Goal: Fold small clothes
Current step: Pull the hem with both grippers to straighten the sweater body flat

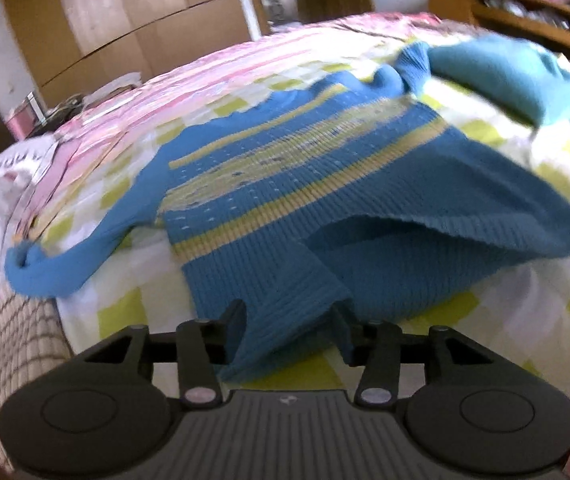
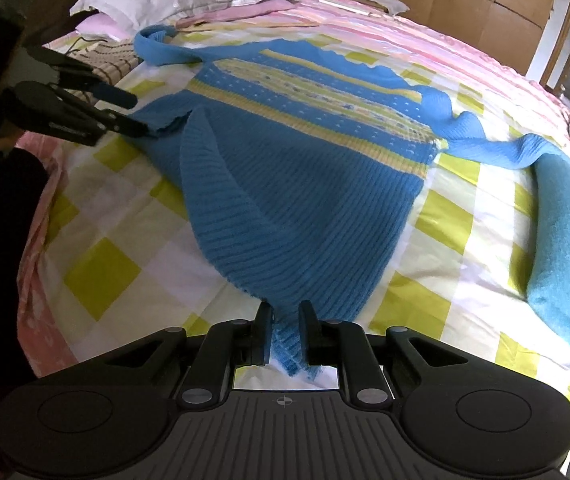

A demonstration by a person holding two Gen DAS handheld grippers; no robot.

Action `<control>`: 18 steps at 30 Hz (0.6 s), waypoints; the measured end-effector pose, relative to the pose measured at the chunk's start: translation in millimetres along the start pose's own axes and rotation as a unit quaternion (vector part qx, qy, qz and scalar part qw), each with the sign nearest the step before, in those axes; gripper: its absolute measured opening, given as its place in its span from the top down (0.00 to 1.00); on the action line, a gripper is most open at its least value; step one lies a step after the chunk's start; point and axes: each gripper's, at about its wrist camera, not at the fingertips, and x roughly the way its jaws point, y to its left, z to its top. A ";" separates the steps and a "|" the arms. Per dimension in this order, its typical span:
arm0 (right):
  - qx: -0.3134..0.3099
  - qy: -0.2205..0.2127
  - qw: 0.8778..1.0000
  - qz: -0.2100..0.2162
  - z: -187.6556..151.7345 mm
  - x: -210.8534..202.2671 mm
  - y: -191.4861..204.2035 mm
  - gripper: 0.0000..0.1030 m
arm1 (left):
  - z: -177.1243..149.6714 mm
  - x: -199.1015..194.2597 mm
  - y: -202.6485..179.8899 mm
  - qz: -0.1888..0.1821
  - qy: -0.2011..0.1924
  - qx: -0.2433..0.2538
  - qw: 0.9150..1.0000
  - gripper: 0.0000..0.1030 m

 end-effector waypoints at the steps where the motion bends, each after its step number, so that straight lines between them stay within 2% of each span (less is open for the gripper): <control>1: 0.000 0.000 1.000 0.001 1.0 0.2 0.2 0.86 | -0.3 2.6 -1.4 -0.003 0.003 0.011 1.000 0.49; 4: 0.007 -0.002 1.000 0.004 3.6 0.9 -1.3 0.86 | -0.8 7.7 -5.0 -0.007 0.006 0.023 1.000 0.53; 6: 0.012 -0.003 1.000 0.005 5.5 1.8 -2.5 0.86 | 0.5 9.3 -2.8 -0.016 0.010 0.007 1.000 0.77; 7: 0.015 -0.004 1.000 0.004 6.3 1.9 -3.2 0.86 | 0.7 9.2 -0.5 -0.021 0.014 -0.005 1.000 0.81; 11: 0.021 -0.011 1.000 0.003 8.3 0.5 -6.5 0.86 | -3.2 2.0 7.8 -0.018 0.014 -0.037 0.999 0.88; 14: 0.023 -0.010 1.000 0.003 8.2 -0.2 -8.5 0.86 | -9.6 -17.1 20.1 -0.043 0.014 -0.081 0.996 0.89; 18: 0.019 -0.008 1.000 0.008 3.5 -7.3 -9.5 0.86 | -25.4 -51.8 26.6 -0.061 0.018 -0.109 0.992 0.89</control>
